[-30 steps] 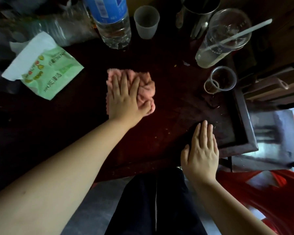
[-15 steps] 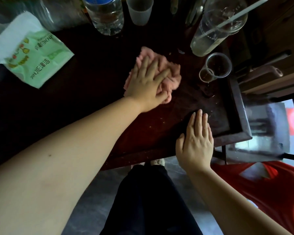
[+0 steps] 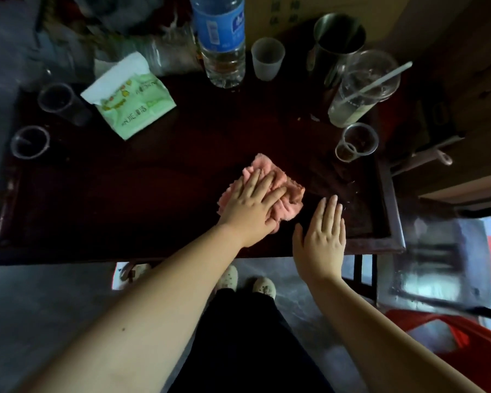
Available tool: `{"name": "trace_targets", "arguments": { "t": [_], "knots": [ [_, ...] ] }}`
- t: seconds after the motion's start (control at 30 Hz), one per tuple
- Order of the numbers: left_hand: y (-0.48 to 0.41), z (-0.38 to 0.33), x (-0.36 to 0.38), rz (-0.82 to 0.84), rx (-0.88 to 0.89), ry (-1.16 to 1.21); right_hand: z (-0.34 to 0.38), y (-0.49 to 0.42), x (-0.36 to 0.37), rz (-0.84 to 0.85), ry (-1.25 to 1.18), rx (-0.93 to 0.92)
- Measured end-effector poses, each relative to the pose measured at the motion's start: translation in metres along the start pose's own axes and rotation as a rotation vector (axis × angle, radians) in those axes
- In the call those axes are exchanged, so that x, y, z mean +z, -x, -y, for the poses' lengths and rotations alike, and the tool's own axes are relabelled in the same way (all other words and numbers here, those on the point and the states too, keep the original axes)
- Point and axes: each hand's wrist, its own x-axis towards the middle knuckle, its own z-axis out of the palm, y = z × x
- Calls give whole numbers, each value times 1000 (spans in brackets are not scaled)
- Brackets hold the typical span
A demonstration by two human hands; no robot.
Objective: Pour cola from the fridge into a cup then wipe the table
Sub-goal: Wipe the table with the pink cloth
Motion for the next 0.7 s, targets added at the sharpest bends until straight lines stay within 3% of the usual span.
{"name": "trace_targets", "arguments": {
  "t": [0.4, 0.7],
  "knots": [
    [54, 49, 13, -22, -183, 85, 20, 28, -12, 59, -33, -80],
    [143, 174, 43, -52, -383, 182, 149, 57, 17, 143, -12, -201]
  ]
}}
